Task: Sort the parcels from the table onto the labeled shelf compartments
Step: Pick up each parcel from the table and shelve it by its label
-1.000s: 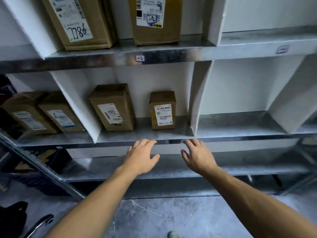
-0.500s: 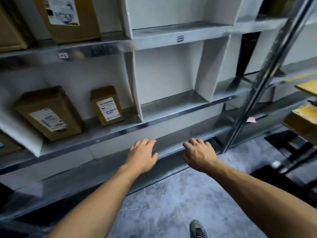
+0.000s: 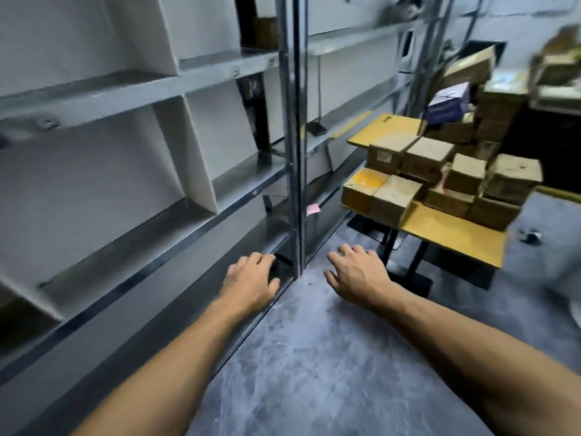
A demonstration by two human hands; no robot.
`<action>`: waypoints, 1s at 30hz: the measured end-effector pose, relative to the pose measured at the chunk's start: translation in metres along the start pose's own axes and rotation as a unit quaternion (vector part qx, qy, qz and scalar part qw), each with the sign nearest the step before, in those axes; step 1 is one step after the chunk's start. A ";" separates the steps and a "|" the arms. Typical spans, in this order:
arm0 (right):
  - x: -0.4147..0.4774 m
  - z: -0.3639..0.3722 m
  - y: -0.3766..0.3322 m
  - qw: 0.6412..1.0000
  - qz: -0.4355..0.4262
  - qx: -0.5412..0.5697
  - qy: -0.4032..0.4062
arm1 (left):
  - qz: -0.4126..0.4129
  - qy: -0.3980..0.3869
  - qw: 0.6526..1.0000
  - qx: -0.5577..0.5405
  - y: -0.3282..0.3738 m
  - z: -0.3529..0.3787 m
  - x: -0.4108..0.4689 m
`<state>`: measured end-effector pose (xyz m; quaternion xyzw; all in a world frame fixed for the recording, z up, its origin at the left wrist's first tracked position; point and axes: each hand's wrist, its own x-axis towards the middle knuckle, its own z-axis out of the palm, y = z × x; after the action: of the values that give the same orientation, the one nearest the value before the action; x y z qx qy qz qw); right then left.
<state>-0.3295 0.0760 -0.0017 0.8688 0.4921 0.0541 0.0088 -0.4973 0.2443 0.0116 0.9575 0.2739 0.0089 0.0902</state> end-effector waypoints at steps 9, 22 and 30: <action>0.002 -0.004 0.189 0.993 0.114 -0.027 -0.017 | 0.104 0.007 0.995 0.007 0.165 0.016 0.146; 0.042 0.037 0.293 0.990 0.131 0.005 -0.052 | 0.165 -0.027 0.985 0.027 0.244 0.053 0.264; 0.128 0.060 0.330 0.986 0.149 0.019 -0.069 | 0.190 -0.041 0.981 0.014 0.247 0.074 0.377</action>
<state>0.0239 0.0173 -0.0274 0.9342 0.3559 -0.0149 0.0183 -0.0433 0.2243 -0.0298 0.9928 0.0835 -0.0171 0.0841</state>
